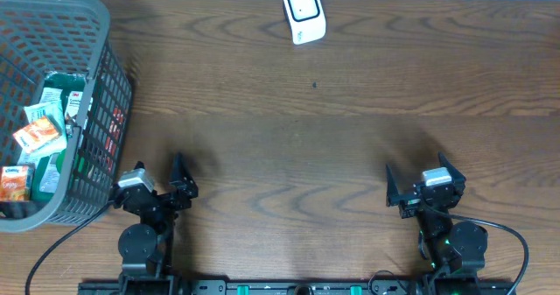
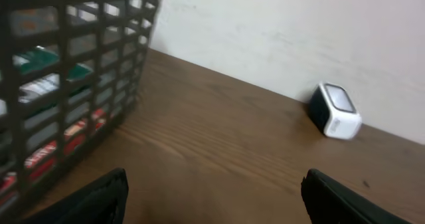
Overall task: Scan the item barcode
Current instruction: 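Reach the left gripper into the basket and grasp the green-capped jar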
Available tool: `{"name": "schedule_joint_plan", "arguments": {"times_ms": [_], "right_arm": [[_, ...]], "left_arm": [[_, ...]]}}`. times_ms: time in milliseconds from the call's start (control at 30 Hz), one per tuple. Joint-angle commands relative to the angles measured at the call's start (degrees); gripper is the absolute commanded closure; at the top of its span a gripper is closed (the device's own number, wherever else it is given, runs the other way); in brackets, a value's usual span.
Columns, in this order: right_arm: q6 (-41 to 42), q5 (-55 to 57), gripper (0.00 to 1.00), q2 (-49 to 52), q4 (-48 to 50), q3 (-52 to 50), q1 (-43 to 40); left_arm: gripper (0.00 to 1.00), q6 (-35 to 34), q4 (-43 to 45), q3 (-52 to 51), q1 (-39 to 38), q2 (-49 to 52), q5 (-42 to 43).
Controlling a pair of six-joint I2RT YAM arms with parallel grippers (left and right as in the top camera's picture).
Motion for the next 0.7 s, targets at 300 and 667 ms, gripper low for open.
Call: {"name": "schedule_joint_plan", "arguments": {"times_ms": [300,667], "right_arm": [[1.03,0.55,0.01,0.00,-0.26,-0.07,0.02],[1.03,0.55,0.01,0.00,-0.26,-0.07,0.02]], "left_arm": [[0.15,-0.28,-25.18,22.75,0.11,6.45,18.29],[0.01,8.09,-65.16,80.76,0.13,48.72,20.90]]}}
